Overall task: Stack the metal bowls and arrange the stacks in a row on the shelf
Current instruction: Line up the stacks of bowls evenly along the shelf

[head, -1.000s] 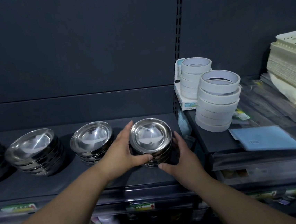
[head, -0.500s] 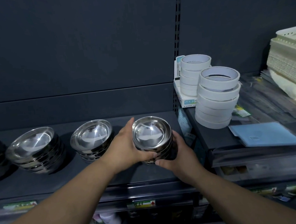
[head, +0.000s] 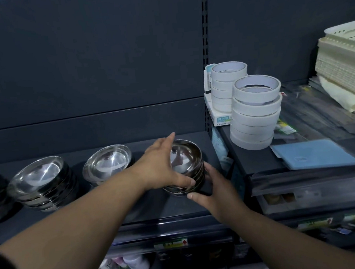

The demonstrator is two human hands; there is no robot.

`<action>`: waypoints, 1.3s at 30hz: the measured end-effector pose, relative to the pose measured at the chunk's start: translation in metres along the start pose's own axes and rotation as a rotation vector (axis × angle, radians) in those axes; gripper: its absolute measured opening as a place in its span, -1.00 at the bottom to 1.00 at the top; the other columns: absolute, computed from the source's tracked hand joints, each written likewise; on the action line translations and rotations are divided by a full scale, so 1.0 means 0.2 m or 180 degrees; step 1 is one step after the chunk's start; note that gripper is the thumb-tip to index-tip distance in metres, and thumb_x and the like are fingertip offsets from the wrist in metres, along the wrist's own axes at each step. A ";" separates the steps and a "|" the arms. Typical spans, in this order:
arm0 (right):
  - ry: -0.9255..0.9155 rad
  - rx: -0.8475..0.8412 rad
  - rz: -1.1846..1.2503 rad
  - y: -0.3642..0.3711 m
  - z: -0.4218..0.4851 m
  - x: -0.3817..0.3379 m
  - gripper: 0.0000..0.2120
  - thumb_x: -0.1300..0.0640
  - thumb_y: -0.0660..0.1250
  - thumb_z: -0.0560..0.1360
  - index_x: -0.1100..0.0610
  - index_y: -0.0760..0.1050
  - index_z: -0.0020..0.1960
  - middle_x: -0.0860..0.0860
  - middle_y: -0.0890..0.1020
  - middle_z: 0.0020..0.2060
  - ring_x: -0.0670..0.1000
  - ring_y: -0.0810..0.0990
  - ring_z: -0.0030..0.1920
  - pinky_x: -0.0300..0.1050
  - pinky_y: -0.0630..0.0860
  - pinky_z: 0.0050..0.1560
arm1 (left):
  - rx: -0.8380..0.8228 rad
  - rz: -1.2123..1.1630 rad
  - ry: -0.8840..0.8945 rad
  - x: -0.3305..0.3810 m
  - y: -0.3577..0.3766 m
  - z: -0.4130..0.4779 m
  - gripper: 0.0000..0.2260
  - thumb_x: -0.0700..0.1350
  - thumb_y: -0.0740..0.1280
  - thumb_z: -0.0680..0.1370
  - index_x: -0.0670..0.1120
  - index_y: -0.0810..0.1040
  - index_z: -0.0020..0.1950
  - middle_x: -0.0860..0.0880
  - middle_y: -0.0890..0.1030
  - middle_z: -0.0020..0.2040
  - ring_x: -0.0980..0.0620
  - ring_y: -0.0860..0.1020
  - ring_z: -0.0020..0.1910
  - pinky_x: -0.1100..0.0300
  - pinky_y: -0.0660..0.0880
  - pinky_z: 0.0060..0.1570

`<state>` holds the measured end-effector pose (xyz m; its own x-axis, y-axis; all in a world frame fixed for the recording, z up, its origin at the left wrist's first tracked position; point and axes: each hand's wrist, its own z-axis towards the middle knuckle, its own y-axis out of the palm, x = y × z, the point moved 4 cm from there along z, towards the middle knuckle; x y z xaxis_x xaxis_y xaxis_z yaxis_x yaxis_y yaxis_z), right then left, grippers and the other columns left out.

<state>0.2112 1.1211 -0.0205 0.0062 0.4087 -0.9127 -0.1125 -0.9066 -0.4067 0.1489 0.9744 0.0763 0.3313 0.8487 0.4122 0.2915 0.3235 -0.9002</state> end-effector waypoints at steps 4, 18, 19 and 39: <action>-0.0036 0.0072 0.0003 0.01 -0.01 0.01 -0.32 0.07 0.53 0.37 -0.38 0.26 0.28 -0.31 0.50 0.19 -0.34 0.44 0.22 -0.38 0.31 0.19 | 0.0054 0.0023 -0.0036 -0.01 0.01 0.01 0.14 0.22 0.55 0.22 0.11 -0.13 0.57 0.00 0.06 0.57 -0.06 0.05 0.54 0.04 0.15 0.49; -0.0063 -0.0012 0.0092 0.00 0.00 0.01 -0.29 0.12 0.52 0.40 -0.30 0.20 0.34 -0.40 0.41 0.14 -0.49 0.37 0.12 -0.51 0.25 0.11 | 0.0087 -0.0129 -0.0022 -0.03 0.02 0.00 0.10 0.19 0.53 0.22 0.13 -0.11 0.56 0.01 0.13 0.55 -0.02 0.13 0.52 0.03 0.21 0.46; -0.0065 -0.0001 0.0083 0.01 0.00 0.01 -0.29 0.13 0.52 0.39 -0.34 0.20 0.29 -0.40 0.42 0.13 -0.50 0.37 0.12 -0.52 0.27 0.10 | 0.0090 -0.0140 -0.0016 -0.03 0.02 0.00 0.10 0.18 0.54 0.23 0.14 -0.11 0.56 0.02 0.13 0.55 -0.02 0.12 0.52 0.04 0.21 0.46; 0.0141 -0.0023 0.0088 -0.01 0.01 0.05 -0.03 -0.03 0.58 0.29 -0.10 0.09 0.53 -0.15 0.38 0.43 -0.16 0.35 0.41 0.00 0.31 0.46 | 0.1650 -0.1968 -0.0702 -0.26 0.38 -0.34 0.04 0.03 0.61 0.25 -0.01 0.05 0.56 -0.01 0.20 0.53 0.07 0.23 0.49 0.04 0.23 0.47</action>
<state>0.2093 1.1264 -0.0287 0.0473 0.3786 -0.9244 -0.1062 -0.9182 -0.3815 0.2152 0.9256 -0.0038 0.0485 0.5001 0.8646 -0.1045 0.8634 -0.4935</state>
